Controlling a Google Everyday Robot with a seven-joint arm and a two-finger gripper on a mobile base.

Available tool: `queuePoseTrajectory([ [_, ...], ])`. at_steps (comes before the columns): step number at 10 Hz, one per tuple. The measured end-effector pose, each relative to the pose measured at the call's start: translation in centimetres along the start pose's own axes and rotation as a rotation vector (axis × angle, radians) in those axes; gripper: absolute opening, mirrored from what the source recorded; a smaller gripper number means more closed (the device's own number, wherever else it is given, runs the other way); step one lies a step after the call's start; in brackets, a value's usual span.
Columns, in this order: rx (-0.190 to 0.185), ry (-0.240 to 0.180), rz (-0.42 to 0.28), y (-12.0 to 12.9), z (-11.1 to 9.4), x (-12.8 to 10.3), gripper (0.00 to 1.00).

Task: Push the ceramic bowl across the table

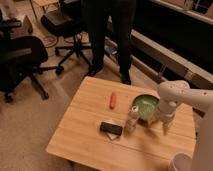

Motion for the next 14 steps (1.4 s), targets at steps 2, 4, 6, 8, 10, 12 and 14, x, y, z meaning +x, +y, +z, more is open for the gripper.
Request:
queuePoseTrajectory([
  [2, -0.003, 0.013, 0.0, 0.0, 0.3, 0.4, 0.65],
  [4, 0.0, 0.028, 0.004, 0.0, 0.9, 0.7, 0.65],
  [6, 0.011, 0.051, 0.014, -0.1, 2.0, 0.7, 0.65],
  [8, 0.02, 0.067, 0.027, -0.2, 3.1, 0.5, 0.65],
  [10, 0.023, 0.069, 0.035, -0.2, 3.6, 0.0, 0.65],
  [12, 0.021, 0.053, 0.048, 0.2, 3.7, -0.8, 0.65],
  [14, 0.02, 0.037, 0.052, 0.9, 3.7, -1.5, 0.65],
])
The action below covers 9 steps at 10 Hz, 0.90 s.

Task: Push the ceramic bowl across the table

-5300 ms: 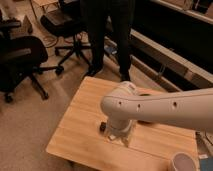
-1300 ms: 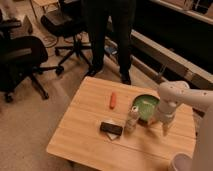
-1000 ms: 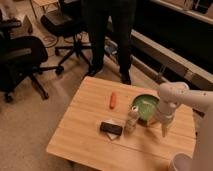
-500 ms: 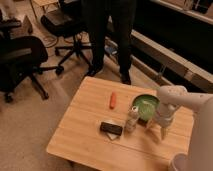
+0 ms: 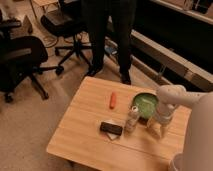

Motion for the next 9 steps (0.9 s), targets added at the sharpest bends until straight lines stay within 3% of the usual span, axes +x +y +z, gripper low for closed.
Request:
queuePoseTrajectory([
  [4, -0.004, -0.054, 0.002, 1.6, -1.2, -1.9, 0.65],
  [9, -0.001, -0.092, -0.009, 3.3, -2.7, -3.5, 0.65],
])
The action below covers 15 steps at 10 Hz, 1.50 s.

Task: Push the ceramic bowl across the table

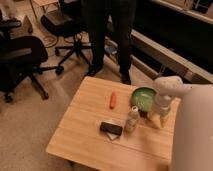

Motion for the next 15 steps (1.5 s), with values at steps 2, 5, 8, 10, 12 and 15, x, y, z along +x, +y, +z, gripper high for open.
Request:
queuePoseTrajectory([
  [2, 0.002, -0.002, 0.006, 0.2, 0.1, -0.7, 0.65],
  [5, 0.006, -0.012, 0.006, 0.8, 0.0, -1.9, 0.65],
  [8, 0.015, -0.048, -0.023, 2.7, -1.2, -3.3, 0.65],
  [10, 0.001, -0.087, -0.056, 4.4, -3.3, -3.5, 0.65],
  [12, 0.0, -0.106, -0.083, 4.5, -4.4, -2.8, 0.65],
  [15, 0.017, -0.093, -0.096, 3.6, -4.4, -1.1, 0.65],
])
